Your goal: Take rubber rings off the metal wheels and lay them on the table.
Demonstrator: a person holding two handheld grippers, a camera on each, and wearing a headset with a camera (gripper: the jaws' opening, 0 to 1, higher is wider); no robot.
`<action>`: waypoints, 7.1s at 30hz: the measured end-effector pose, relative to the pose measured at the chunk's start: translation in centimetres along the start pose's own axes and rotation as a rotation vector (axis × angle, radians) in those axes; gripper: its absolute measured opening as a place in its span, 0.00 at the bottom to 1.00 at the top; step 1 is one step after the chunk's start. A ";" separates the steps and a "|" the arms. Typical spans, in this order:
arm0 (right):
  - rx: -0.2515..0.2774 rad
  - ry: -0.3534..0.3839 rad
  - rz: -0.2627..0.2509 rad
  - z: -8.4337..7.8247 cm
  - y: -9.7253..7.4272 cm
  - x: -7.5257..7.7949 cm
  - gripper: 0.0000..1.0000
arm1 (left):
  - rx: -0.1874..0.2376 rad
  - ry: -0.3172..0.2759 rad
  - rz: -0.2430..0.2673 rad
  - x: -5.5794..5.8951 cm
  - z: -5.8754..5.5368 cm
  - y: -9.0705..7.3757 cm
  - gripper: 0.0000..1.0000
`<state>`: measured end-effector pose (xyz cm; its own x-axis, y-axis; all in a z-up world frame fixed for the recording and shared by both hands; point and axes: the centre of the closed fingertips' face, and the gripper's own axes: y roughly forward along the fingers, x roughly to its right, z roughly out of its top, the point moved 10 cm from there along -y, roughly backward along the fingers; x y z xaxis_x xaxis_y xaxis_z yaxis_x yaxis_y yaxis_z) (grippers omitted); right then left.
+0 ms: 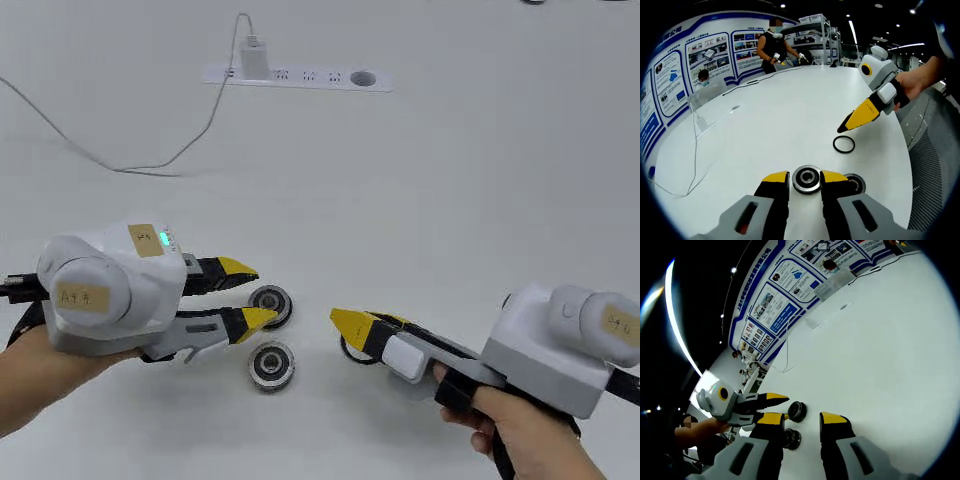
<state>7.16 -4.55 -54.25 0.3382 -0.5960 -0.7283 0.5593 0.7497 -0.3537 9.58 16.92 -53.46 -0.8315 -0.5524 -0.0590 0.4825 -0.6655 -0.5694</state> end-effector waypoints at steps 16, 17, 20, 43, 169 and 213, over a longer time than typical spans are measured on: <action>-0.008 0.032 0.020 -0.4 0.8 -0.2 0.26 | -0.028 0.043 -0.010 0.3 -0.1 0.4 0.16; -0.007 0.034 0.021 -0.4 0.8 -0.2 0.26 | -0.028 0.047 -0.013 0.2 -0.1 0.5 0.16; -0.005 0.039 0.022 -0.4 0.8 -0.2 0.26 | -0.029 0.038 -0.016 0.2 -0.1 0.5 0.15; -0.002 0.053 0.101 0.1 2.3 -1.3 0.30 | -0.023 0.087 -0.037 0.0 -0.5 0.6 0.13; -0.102 0.229 0.119 -1.3 5.9 -1.7 0.46 | 0.014 0.052 -0.040 0.0 -0.9 0.5 0.13; -0.157 0.230 0.011 -0.9 6.3 0.4 0.02 | 0.015 0.055 -0.046 -0.3 -1.0 0.6 0.13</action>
<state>10.17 0.22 -57.25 0.1529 -0.5203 -0.8402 0.4266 0.8016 -0.4188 9.86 17.16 -54.59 -0.8663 -0.4933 -0.0782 0.4475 -0.6968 -0.5605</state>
